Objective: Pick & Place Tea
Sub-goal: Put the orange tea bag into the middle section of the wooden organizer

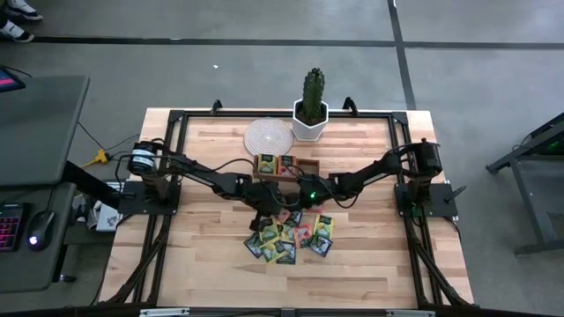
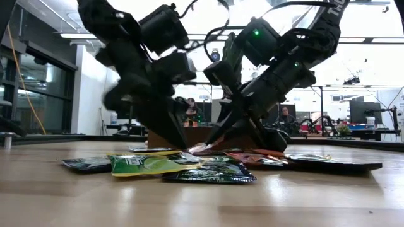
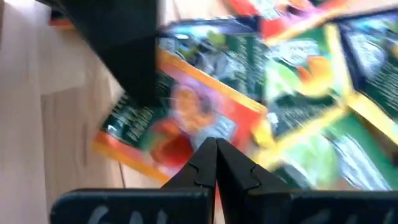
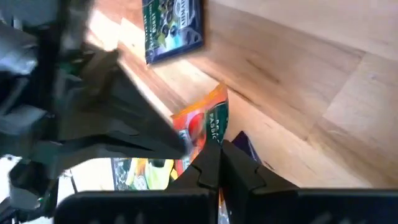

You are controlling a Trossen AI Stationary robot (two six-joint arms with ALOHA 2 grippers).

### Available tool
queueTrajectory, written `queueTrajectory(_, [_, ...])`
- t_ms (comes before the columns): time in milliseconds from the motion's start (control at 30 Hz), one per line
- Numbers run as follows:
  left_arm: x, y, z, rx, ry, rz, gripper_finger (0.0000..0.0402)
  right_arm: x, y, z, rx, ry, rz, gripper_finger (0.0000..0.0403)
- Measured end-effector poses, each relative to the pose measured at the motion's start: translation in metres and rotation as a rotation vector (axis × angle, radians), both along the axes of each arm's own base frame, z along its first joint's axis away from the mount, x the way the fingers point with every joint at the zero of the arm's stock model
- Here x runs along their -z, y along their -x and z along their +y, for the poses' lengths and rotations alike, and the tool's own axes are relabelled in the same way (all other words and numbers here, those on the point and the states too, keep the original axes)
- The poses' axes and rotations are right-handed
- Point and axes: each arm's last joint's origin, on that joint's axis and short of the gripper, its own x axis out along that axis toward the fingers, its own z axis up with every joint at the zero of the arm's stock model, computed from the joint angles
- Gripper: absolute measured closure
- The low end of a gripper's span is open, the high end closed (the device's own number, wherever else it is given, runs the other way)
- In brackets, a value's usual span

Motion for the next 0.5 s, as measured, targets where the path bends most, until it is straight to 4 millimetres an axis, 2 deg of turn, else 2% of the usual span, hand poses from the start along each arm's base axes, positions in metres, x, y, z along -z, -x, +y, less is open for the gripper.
queueTrajectory(267, [-0.046, 0.016, 0.002, 0.035, -0.04, -0.074, 0.0401, 0.0, 0.0, -0.001, 0.004, 0.022, 0.004, 0.0402])
queueTrajectory(500, [-0.095, 0.041, 0.006, -0.01, -0.106, -0.18, 0.0401, -0.005, 0.0, 0.002, -0.001, 0.039, -0.029, 0.0402])
